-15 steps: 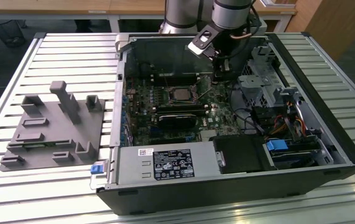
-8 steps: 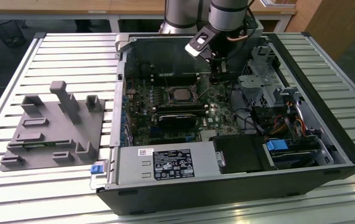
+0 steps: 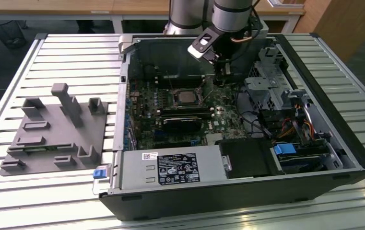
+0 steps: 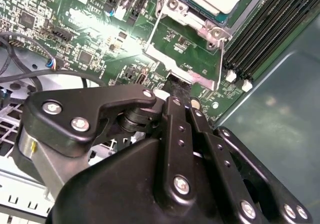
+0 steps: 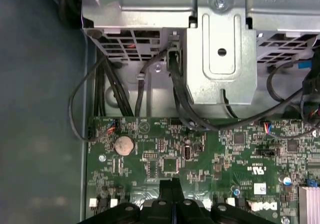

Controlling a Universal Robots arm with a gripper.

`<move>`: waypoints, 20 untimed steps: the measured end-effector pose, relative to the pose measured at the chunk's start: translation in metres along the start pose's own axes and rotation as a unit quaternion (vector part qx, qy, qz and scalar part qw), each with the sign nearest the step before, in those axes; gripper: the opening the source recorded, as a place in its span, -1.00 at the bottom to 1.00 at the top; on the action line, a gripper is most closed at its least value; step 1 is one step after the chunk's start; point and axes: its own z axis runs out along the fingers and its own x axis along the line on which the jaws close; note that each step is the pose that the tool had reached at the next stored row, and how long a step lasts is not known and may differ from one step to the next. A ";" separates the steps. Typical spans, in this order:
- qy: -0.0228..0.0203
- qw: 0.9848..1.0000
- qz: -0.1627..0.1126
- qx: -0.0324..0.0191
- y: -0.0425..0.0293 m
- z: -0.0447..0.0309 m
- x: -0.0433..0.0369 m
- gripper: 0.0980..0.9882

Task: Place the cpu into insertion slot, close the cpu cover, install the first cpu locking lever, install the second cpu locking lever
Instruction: 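Close the cpu cover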

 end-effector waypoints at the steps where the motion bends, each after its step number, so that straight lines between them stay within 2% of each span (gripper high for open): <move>1: 0.000 1.000 0.000 0.000 -0.0005 0.0000 0.0000 -0.98; 9: 0.000 1.000 0.000 0.000 -0.0095 -0.0003 0.0000 -0.98; 20: 0.000 1.000 0.000 0.000 -0.0254 -0.0001 -0.0002 -0.98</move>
